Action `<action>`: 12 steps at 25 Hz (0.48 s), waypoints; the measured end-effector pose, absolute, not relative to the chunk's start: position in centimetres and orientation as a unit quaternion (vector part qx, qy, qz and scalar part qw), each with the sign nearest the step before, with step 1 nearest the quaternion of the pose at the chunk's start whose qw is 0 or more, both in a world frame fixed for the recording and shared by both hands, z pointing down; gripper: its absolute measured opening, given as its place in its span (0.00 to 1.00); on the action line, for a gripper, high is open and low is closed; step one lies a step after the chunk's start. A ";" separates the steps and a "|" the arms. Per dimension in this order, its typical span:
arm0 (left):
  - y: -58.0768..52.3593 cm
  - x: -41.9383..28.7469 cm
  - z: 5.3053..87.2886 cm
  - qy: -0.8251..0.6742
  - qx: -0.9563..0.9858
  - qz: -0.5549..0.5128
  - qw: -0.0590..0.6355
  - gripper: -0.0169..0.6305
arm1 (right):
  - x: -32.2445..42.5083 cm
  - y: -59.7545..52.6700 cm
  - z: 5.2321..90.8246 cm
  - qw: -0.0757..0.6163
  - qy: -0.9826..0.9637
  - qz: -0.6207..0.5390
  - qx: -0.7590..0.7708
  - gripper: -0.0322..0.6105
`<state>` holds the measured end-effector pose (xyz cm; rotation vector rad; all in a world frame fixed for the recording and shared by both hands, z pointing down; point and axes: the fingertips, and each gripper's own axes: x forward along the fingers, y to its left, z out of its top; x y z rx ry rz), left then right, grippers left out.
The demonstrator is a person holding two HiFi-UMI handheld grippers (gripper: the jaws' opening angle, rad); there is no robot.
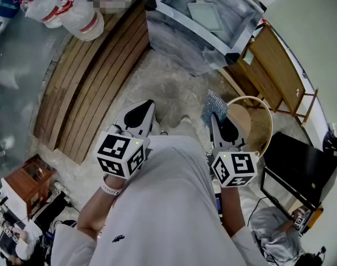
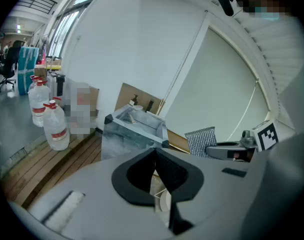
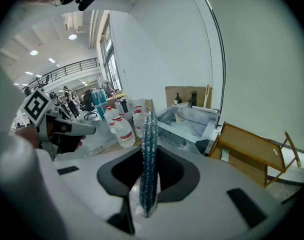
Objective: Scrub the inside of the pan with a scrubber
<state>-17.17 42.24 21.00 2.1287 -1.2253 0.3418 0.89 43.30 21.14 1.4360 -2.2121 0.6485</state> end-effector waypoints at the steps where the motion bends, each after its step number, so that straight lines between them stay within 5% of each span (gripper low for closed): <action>1: 42.7 -16.5 20.9 -0.467 0.812 0.130 0.326 0.03 | 1.5 43.7 20.8 0.211 -0.797 0.230 0.518 0.15; 12: 46.7 -3.2 20.8 -0.483 0.797 0.153 0.329 0.03 | 13.0 47.0 20.3 0.209 -0.823 0.221 0.480 0.15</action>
